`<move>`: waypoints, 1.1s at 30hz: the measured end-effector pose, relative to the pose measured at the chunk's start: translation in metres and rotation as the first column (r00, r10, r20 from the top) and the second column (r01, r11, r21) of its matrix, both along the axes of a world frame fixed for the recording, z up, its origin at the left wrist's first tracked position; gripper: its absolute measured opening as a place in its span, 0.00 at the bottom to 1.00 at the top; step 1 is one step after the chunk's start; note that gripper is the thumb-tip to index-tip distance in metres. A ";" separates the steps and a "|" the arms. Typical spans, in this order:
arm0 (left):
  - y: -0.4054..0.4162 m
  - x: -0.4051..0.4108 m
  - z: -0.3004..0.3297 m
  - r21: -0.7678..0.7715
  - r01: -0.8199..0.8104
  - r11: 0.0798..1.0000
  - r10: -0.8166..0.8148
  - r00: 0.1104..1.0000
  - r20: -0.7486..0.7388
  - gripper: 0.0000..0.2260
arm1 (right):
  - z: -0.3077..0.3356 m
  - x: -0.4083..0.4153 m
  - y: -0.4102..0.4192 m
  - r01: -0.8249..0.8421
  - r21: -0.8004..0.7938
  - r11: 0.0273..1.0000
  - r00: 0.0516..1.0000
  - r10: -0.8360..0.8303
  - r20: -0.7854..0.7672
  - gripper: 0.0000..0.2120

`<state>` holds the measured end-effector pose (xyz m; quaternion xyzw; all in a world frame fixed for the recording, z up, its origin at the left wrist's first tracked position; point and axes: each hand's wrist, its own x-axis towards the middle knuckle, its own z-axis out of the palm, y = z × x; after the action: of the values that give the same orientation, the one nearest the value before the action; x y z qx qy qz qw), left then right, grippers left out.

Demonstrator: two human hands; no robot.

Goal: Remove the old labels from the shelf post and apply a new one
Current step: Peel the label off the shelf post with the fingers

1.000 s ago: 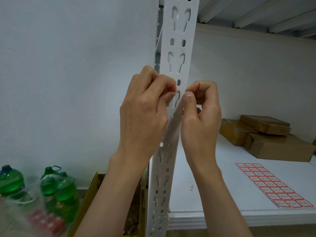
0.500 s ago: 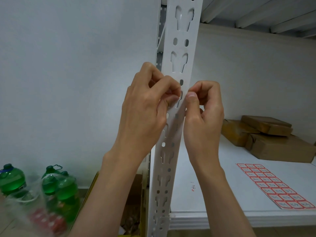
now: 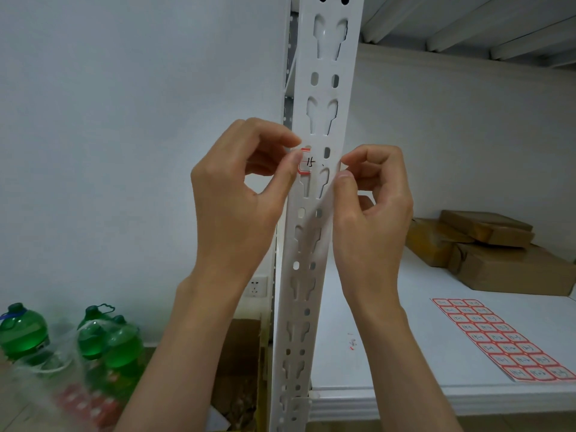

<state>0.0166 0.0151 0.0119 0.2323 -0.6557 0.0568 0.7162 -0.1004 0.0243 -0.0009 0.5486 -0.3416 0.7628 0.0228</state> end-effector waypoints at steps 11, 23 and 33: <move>0.002 0.001 0.002 0.085 0.041 0.996 -0.039 0.999 -0.031 0.08 | -0.001 0.000 0.001 -0.013 0.020 1.000 1.000 0.013 0.001 0.09; 0.008 -0.004 0.003 -0.045 -0.188 0.981 0.188 0.982 0.012 0.04 | -0.001 0.001 0.002 -0.022 0.032 0.999 1.000 0.021 0.014 0.09; 0.008 -0.012 0.001 -0.028 -0.218 0.976 0.219 0.975 0.038 0.01 | -0.001 0.003 0.002 -0.005 0.039 0.999 1.000 0.004 0.026 0.11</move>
<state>0.0041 0.0235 0.0126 0.2932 -0.6400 0.1475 0.6947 -0.0972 0.0265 -0.0024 0.5398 -0.3556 0.7629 0.0060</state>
